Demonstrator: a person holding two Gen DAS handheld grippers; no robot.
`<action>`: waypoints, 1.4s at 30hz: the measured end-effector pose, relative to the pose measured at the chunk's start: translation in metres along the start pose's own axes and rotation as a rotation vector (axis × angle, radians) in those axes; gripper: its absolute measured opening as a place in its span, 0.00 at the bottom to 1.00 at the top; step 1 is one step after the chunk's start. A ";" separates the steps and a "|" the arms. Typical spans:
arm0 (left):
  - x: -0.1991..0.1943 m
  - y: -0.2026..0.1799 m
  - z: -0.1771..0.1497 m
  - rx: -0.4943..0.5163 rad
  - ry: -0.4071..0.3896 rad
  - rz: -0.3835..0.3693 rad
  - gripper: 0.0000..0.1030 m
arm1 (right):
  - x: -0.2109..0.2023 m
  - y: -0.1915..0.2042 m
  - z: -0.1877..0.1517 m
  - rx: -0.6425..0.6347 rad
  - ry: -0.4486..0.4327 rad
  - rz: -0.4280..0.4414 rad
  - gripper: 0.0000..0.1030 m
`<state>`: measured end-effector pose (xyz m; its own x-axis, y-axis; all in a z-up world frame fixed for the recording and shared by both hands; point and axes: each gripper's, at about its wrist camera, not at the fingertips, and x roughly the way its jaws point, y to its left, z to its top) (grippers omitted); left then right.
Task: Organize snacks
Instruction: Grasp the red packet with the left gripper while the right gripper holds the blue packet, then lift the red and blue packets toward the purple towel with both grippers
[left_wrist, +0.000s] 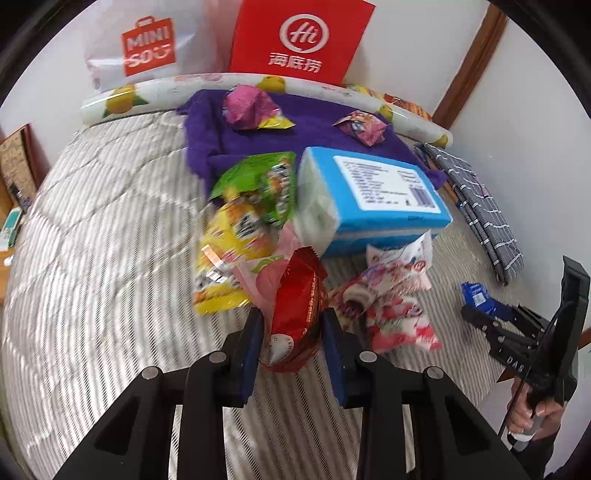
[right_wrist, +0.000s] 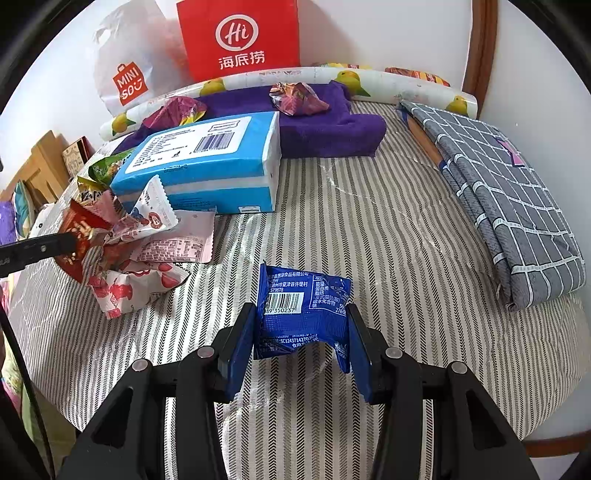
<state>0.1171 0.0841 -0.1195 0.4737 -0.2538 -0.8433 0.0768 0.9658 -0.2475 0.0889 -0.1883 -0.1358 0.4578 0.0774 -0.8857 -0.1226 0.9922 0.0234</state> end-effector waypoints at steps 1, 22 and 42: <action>-0.003 0.004 -0.003 -0.010 -0.001 0.002 0.29 | -0.001 0.001 0.000 -0.002 -0.001 0.000 0.46; -0.037 0.021 -0.025 -0.029 -0.049 0.036 0.50 | -0.009 0.014 -0.003 -0.038 -0.005 0.002 0.46; 0.014 -0.012 -0.028 0.169 0.046 0.178 0.54 | 0.001 0.005 0.000 -0.025 0.014 -0.009 0.46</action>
<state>0.0984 0.0673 -0.1414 0.4528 -0.0774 -0.8883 0.1434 0.9896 -0.0131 0.0885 -0.1830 -0.1361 0.4468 0.0667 -0.8921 -0.1405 0.9901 0.0037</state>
